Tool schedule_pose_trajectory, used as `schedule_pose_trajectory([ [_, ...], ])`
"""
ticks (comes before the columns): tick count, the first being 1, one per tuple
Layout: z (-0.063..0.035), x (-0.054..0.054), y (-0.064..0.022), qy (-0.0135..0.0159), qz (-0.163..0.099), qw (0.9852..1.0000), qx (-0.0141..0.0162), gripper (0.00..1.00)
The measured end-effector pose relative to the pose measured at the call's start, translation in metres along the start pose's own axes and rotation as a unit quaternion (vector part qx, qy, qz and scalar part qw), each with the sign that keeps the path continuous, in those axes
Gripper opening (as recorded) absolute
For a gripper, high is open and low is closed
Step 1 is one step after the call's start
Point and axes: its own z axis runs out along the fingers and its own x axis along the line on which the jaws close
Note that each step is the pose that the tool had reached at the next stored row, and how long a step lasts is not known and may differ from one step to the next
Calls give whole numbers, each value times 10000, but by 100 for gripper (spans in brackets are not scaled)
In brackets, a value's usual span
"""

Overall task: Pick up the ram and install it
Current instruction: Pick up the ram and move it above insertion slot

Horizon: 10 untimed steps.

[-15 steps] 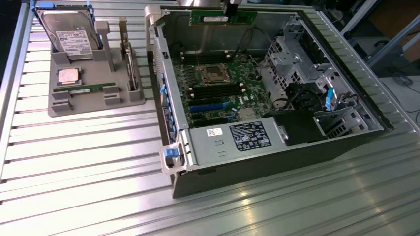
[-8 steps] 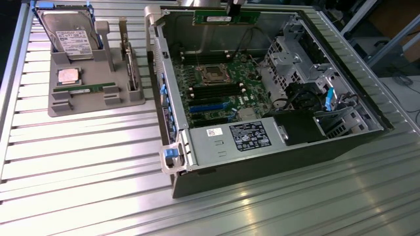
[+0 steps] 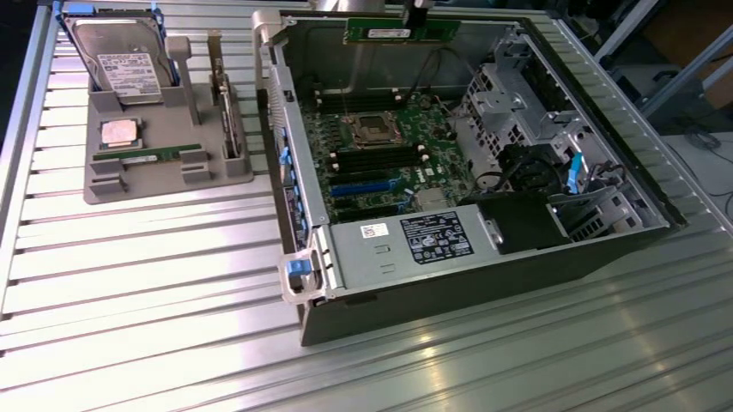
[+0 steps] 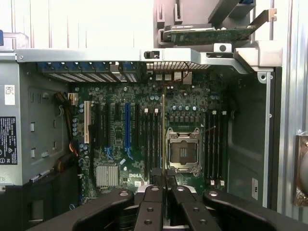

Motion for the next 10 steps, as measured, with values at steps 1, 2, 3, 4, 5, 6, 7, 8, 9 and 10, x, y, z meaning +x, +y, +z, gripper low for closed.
schedule_pose_trajectory([
  [1, 0, 0, -8, 0, 0, 10000, 0, 12],
  [2, 0, 0, -21, 0, 0, 10000, 0, 12],
  [3, -1, 0, -33, 0, 0, 10000, 0, 12],
  [4, -1, 0, -46, 1, 0, 10000, 0, 12],
  [5, -2, 0, -55, 1, 0, 10000, 0, 12],
  [6, -2, 0, -72, 1, 0, 10000, 0, 12],
  [7, -2, 0, -94, 1, 0, 10000, 0, 12],
  [8, -3, 1, -114, 1, 0, 10000, 0, 12],
  [9, -4, 1, -133, 1, 0, 10000, 0, 12],
  [10, -4, 1, -152, 1, 0, 10000, 0, 12],
])
